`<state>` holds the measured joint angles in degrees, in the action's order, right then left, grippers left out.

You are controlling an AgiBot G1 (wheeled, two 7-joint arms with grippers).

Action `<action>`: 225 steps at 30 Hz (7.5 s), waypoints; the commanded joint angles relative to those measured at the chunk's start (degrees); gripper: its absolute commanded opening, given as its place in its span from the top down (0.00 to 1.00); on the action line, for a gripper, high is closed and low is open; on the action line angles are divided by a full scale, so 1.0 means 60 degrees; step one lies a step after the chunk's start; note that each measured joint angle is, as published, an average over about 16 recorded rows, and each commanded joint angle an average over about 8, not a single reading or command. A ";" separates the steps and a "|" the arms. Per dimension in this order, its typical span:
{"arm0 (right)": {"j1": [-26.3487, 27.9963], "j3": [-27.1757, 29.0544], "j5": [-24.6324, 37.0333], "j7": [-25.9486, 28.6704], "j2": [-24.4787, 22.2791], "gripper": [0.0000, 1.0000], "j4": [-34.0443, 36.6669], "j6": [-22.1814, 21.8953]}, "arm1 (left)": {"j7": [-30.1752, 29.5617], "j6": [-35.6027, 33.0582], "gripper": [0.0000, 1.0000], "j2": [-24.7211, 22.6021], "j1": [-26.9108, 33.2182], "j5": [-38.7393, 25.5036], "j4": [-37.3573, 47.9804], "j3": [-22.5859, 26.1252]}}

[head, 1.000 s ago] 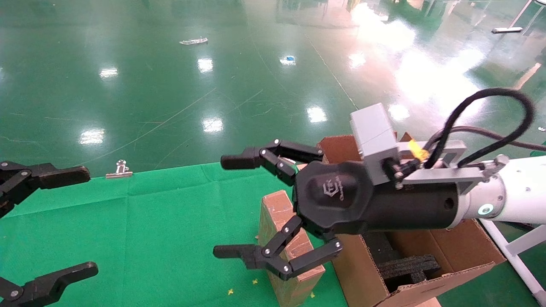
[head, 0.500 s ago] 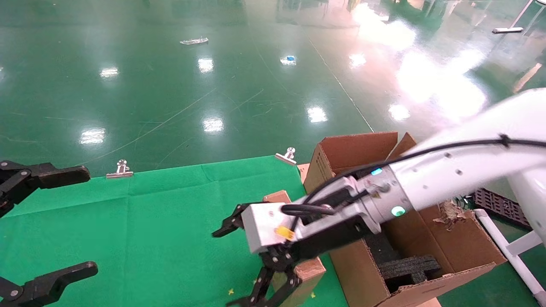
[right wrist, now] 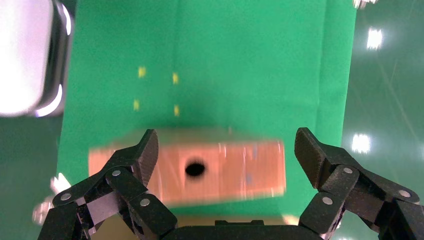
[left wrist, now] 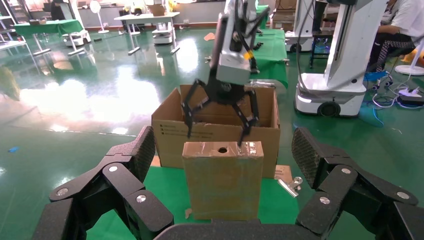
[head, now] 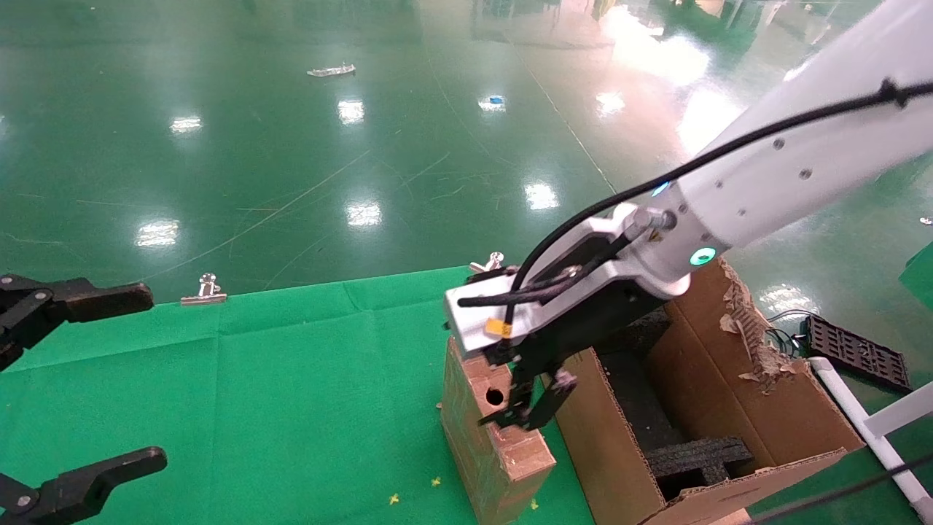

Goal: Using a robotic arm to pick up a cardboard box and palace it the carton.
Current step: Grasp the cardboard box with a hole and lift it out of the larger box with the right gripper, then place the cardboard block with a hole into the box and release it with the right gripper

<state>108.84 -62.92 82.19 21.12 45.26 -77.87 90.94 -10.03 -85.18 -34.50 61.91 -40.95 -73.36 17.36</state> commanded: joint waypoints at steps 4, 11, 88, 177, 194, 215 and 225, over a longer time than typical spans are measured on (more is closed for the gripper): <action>0.1245 -0.1696 0.0056 0.0337 0.0173 0.00 -0.0011 -0.0027 | 0.0001 0.0001 0.00 0.0001 0.0001 0.0002 0.0000 0.0002; 0.1882 -0.3327 -0.0728 0.0548 0.0535 0.00 0.0005 -0.0129 | 0.0003 0.0002 0.00 0.0002 0.0001 0.0004 0.0000 0.0005; 0.2017 -0.5597 -0.0771 0.9288 0.0695 1.00 0.0937 -0.1753 | 0.0019 0.0016 1.00 0.0016 0.0009 0.0026 0.0000 0.0038; -0.1984 -0.4594 -0.0957 0.4891 0.0244 0.45 1.1327 -0.4565 | 0.0037 0.0032 0.00 0.0030 0.0017 0.0051 0.0000 0.0074; -0.1702 -0.4526 -0.1041 0.3975 0.0551 0.00 1.2336 -0.4290 | 0.0040 0.0034 0.00 0.0033 0.0018 0.0055 0.0000 0.0081; -0.0681 -0.4428 -0.1147 0.3379 0.0530 0.00 1.2587 -0.4185 | 0.0044 0.0038 0.00 0.0036 0.0020 0.0060 0.0000 0.0089; 0.1874 -0.4077 -0.1515 0.2207 -0.0037 0.00 1.1900 -0.3858 | 0.0046 0.0039 0.00 0.0037 0.0021 0.0063 0.0000 0.0092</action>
<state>119.32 -87.19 72.88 33.89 44.55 -7.26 67.38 -9.75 -84.95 -34.28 62.03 -40.57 -73.36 17.92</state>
